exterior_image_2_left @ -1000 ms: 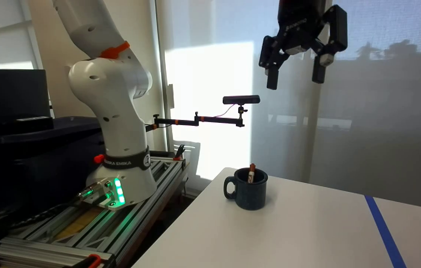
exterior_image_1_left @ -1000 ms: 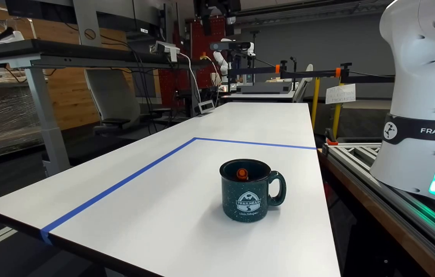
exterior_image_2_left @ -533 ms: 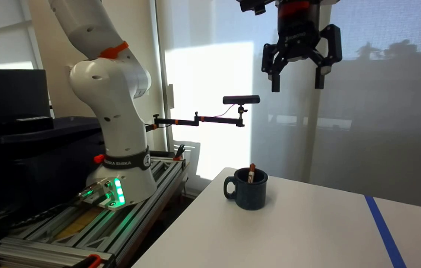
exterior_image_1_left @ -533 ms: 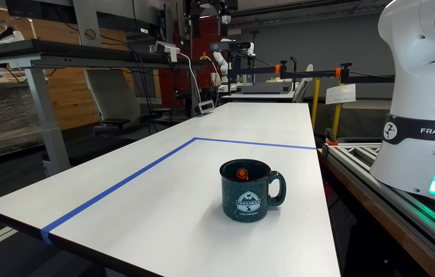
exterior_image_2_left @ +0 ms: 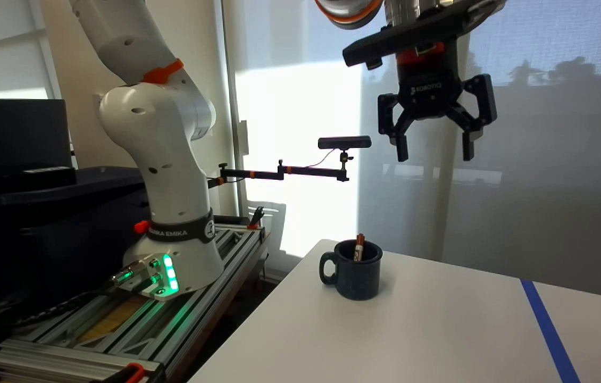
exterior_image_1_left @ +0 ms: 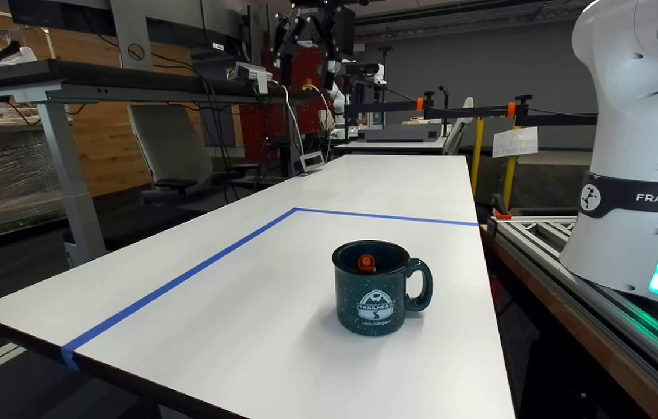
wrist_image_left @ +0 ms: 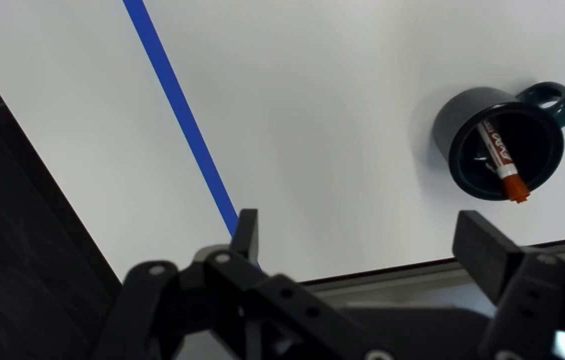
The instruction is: Remove the marker from the cup and put it on the table
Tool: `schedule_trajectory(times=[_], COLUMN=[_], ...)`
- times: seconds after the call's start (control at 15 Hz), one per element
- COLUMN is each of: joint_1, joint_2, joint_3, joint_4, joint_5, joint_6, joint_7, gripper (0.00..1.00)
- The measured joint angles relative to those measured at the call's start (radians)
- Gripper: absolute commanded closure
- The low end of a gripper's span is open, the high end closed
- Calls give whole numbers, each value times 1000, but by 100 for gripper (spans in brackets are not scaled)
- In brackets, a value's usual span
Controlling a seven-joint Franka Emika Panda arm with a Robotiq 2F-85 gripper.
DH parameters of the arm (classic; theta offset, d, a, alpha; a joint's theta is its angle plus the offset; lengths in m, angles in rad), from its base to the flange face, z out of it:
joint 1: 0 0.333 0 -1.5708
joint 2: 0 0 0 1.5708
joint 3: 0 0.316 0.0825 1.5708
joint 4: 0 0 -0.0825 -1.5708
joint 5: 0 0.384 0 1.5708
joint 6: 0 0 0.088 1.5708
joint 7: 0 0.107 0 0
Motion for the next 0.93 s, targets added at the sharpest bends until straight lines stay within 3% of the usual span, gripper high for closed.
schedule_trajectory(times=[0.2,0.4,0.67,0.93], joint_1=[39,97,158,158], joint_2=[-3,-16,-26,-21], joint_3=[-25,-38,-50,-48], joint_4=[-59,-93,-119,-137], joint_5=[142,291,470,557], joint_6=[80,84,32,-19], joint_7=[-161,-319,-509,-587], gripper=[0,0,0,0])
